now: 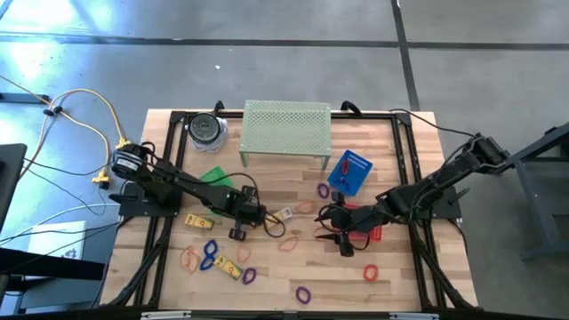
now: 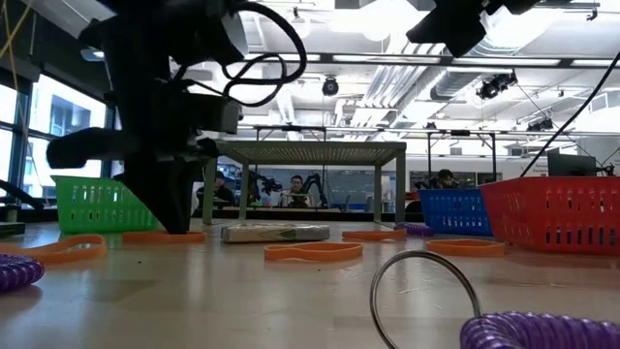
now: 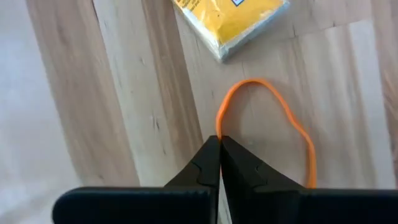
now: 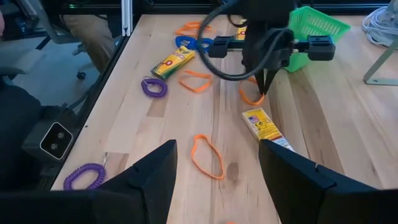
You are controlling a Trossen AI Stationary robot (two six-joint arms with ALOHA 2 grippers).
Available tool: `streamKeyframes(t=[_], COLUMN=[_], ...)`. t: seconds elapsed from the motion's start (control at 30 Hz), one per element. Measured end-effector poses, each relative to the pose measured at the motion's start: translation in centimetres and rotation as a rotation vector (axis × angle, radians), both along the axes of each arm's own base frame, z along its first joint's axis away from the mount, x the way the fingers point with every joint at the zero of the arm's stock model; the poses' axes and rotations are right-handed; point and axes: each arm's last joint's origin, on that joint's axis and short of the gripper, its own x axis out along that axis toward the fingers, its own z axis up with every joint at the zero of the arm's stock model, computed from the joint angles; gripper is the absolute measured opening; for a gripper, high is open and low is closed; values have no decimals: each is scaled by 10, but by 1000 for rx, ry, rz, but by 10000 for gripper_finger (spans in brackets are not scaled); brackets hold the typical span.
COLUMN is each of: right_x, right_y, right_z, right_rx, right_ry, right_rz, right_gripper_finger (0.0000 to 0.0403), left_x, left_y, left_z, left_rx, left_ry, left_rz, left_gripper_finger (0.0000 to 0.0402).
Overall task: Pick & Place Office Desk Supplies
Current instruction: Put the orange rubberband into the red basket
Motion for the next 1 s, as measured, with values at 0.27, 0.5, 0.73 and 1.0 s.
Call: streamKeyframes(t=[0.27, 0.5, 0.73, 1.0], right_x=[3, 9, 14, 18], right_y=[2, 4, 1, -1], right_z=[-5, -16, -18, -11], right_rx=[4, -13, -33, -53], right_ry=[16, 43, 31, -61], right_rz=[17, 12, 3, -95], right_gripper_finger=[216, 216, 215, 215], left_x=[-5, -4, 10, 22], left_y=[-10, -14, -21, -37], left_z=[29, 58, 95, 120], left_rx=[180, 212, 186, 224], left_ry=[-96, -231, -428, -672], left_rz=[-28, -14, -28, 10], left_gripper_finger=[1, 1, 0, 0])
